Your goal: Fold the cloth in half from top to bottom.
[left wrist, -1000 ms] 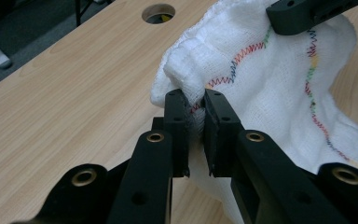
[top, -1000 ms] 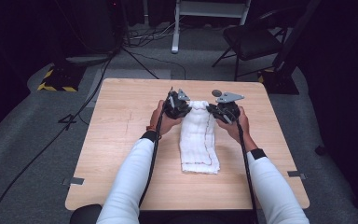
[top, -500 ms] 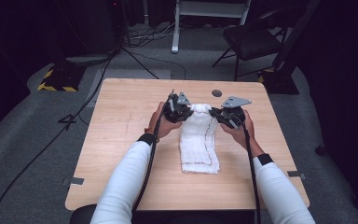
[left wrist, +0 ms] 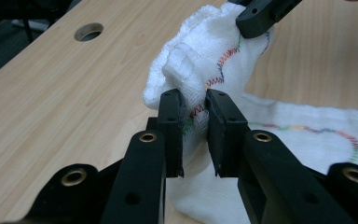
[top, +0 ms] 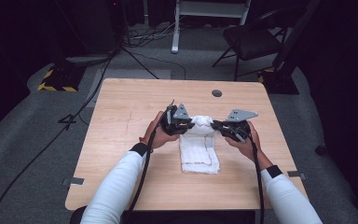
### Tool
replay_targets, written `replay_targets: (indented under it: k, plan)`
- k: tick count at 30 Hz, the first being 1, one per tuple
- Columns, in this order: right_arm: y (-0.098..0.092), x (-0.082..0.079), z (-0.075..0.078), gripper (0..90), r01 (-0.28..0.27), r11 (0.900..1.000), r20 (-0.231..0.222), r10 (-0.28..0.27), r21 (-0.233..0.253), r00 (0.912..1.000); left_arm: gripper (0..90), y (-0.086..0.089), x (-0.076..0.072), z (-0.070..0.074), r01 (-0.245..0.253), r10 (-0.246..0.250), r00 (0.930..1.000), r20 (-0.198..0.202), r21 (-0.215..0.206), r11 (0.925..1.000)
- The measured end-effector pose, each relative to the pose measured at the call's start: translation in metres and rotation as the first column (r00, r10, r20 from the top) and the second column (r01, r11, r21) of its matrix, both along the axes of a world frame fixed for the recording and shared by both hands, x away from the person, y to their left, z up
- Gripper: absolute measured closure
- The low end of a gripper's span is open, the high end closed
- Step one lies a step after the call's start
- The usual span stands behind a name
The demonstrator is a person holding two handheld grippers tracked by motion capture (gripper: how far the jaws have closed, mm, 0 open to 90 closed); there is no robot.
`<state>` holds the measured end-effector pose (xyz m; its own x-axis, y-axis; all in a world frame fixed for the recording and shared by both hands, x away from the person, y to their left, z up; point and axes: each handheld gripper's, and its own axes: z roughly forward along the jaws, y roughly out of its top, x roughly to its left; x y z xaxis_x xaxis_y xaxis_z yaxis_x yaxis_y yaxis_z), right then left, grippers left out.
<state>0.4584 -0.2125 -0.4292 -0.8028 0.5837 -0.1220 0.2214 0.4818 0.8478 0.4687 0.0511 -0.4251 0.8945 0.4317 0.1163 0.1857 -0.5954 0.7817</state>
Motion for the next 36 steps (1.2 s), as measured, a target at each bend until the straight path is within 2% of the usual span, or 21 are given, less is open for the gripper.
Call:
replay_targets:
  k: [8, 14, 21, 29, 31, 36]
  plan:
    - [-0.002, -0.022, -0.003, 82.7, -0.085, 0.996, -0.012, 0.085, -0.005, 0.9963, 77.6, 0.007, -0.018, -0.006, 0.043, -0.043, 0.999, -0.005, 0.012, 0.999]
    - [0.001, -0.037, -0.008, 82.6, -0.137, 0.99, -0.034, 0.136, -0.032, 0.9901, 77.2, 0.01, -0.03, -0.016, 0.071, -0.07, 0.9962, -0.052, 0.017, 0.9973]
    - [0.003, -0.053, -0.016, 82.5, -0.191, 0.98, -0.069, 0.187, -0.051, 0.9799, 76.8, 0.011, -0.053, -0.024, 0.116, -0.112, 0.9927, -0.044, 0.094, 0.9888]
    - [0.003, -0.068, -0.025, 81.5, -0.228, 0.971, -0.111, 0.22, -0.072, 0.9692, 75.5, 0.011, -0.07, -0.034, 0.149, -0.145, 0.9887, -0.037, 0.163, 0.9752]
    - [0.003, -0.07, -0.029, 80.9, -0.237, 0.969, -0.127, 0.226, -0.075, 0.9658, 74.1, 0.011, -0.074, -0.036, 0.148, -0.143, 0.9889, -0.039, 0.183, 0.9718]
    - [0.001, -0.076, -0.035, 78.4, -0.254, 0.963, -0.147, 0.239, -0.095, 0.9599, 73.9, 0.01, -0.085, -0.041, 0.152, -0.153, 0.9881, -0.015, 0.224, 0.9627]
